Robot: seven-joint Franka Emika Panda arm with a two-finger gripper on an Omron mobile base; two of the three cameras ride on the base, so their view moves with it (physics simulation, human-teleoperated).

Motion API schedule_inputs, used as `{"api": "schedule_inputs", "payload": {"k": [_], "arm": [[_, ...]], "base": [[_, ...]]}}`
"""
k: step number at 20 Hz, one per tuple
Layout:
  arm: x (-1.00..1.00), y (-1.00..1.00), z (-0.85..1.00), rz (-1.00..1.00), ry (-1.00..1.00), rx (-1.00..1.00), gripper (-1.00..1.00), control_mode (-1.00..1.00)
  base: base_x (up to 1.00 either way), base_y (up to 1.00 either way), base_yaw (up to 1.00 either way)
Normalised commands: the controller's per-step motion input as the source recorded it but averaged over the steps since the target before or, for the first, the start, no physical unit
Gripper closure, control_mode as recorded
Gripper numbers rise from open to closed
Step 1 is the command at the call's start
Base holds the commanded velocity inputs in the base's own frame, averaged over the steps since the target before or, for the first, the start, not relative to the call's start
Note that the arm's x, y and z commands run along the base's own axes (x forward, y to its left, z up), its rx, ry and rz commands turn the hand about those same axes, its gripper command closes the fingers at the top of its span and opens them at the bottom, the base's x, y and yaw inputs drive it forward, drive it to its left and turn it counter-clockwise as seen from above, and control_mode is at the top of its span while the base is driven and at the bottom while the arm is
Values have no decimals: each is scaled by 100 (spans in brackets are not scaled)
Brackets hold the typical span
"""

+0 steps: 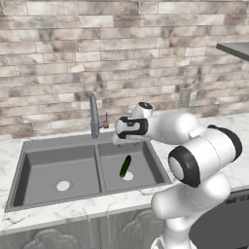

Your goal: Turn on the sink faucet. Then move the cucumber from the counter to the sink. Turn off the sink. Move the vegetable from the sink to the pot next to the stove. Finally move the pot to the rear left burner.

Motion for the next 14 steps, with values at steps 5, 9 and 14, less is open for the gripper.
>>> {"api": "schedule_inputs", "payload": {"k": [5,9,14], "arm": [[-10,0,-38,-25,16,0,-100,-100],[-18,-3,-45,-22,11,0,-100,-100],[-4,-1,-38,-21,9,0,-100,-100]], "base": [[0,0,0],[0,0,0],[0,0,0]]}}
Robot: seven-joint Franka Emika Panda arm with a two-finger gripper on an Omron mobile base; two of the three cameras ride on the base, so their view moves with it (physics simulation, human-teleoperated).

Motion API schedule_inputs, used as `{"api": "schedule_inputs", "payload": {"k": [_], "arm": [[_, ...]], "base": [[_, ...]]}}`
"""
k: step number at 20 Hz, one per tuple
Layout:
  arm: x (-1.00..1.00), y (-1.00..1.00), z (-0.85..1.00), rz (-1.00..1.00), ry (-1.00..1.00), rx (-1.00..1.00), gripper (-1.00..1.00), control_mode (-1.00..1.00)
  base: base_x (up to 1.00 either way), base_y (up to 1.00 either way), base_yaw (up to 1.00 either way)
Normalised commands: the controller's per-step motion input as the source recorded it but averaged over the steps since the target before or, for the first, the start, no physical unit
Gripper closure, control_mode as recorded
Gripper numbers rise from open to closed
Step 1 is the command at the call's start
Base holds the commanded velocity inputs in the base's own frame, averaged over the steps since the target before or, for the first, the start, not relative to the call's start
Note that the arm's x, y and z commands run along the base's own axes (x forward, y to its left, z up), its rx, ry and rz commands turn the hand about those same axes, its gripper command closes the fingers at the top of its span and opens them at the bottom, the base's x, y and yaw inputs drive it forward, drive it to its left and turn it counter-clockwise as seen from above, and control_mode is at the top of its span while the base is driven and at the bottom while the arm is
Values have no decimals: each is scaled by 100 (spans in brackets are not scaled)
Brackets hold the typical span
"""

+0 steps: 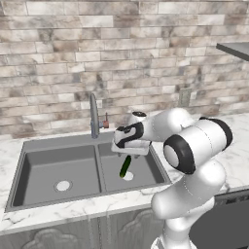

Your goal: Turn on the sink faucet. Then move the cucumber from the counter to the sink. Turn off the sink. Move the vegetable from the sink to the pot next to the stove. Finally move the pot to the rear left burner.

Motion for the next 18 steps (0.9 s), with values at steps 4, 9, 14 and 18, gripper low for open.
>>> {"api": "schedule_inputs", "payload": {"k": [4,9,14,18], "arm": [[0,0,-27,-14,8,0,-100,-100],[8,0,-29,-15,5,0,-100,-100],[10,-4,-33,-13,3,0,-100,-100],[20,-5,-29,-8,3,0,-100,-100]], "base": [[0,0,0],[0,0,0],[0,0,0],[0,0,0]]}}
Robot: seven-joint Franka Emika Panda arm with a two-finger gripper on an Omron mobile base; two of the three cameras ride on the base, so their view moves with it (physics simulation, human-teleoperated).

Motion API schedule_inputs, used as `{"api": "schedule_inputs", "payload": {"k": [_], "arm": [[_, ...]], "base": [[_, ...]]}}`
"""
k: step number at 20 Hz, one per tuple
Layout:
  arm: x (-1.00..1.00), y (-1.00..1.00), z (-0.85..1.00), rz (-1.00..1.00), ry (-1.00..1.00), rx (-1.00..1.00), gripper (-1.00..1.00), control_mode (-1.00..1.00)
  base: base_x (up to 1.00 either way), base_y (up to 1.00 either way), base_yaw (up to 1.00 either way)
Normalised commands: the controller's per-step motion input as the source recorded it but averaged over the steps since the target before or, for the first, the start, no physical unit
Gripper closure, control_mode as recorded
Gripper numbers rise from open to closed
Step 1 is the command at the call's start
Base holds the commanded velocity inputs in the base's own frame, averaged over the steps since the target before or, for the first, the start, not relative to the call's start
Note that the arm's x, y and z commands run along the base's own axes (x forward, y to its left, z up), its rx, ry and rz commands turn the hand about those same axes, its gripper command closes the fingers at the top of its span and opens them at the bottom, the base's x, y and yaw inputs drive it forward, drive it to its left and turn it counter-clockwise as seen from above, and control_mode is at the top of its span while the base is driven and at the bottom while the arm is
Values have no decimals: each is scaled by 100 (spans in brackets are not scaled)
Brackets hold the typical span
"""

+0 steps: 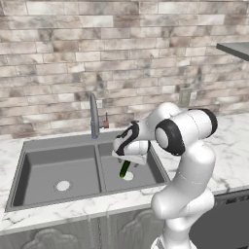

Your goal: Turn on the sink faucet. Then move the cucumber from the counter to the sink. Turn off the sink. Move the vegetable from the sink to the pot next to the stove. Finally move the pot to the rear left burner.

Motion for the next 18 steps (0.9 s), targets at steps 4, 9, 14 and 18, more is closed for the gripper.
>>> {"api": "schedule_inputs", "payload": {"k": [4,9,14,18], "arm": [[22,-1,-23,-6,6,0,-100,-100],[28,0,-16,-5,7,-1,-100,-100],[22,0,-23,-5,7,-3,-100,-100],[16,0,-31,-4,6,-3,-100,-100]], "base": [[0,0,0],[0,0,0],[0,0,0],[0,0,0]]}}
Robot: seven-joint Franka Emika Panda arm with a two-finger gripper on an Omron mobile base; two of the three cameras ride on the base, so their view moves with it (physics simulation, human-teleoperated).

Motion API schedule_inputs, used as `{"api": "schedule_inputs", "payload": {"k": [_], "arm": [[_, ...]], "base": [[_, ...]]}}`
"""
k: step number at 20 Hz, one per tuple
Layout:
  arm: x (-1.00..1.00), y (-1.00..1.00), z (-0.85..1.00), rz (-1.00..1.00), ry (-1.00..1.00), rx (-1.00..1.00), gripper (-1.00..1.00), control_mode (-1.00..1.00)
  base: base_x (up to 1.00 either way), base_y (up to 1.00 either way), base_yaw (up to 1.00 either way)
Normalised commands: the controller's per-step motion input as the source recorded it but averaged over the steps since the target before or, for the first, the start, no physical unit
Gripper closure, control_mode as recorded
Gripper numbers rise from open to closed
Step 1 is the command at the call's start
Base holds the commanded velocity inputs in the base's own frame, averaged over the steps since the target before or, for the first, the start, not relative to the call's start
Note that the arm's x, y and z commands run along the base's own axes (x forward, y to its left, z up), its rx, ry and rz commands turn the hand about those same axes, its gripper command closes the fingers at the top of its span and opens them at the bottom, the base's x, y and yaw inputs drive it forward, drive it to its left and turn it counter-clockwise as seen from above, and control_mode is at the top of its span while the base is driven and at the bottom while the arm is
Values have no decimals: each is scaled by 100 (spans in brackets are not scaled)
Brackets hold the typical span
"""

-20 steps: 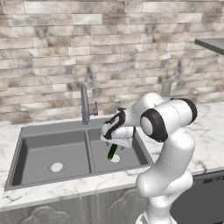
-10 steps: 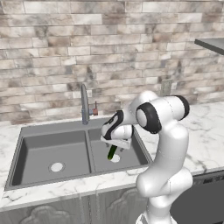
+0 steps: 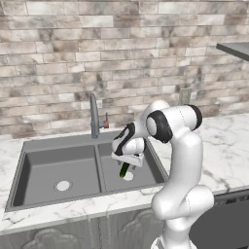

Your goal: Turn on the sink faucet. Then move the cucumber from the counter to the sink. Turn off the sink. Move the vegetable from the sink to the pot next to the stove. Finally move the pot to the rear left burner.

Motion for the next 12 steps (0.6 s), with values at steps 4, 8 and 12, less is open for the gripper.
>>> {"api": "schedule_inputs", "payload": {"k": [4,8,12], "arm": [[9,0,-28,-2,3,-1,-100,-100],[6,0,-26,-2,3,0,-100,-100],[9,1,-31,-2,3,0,100,-100]], "base": [[0,0,0],[0,0,0],[0,0,0]]}}
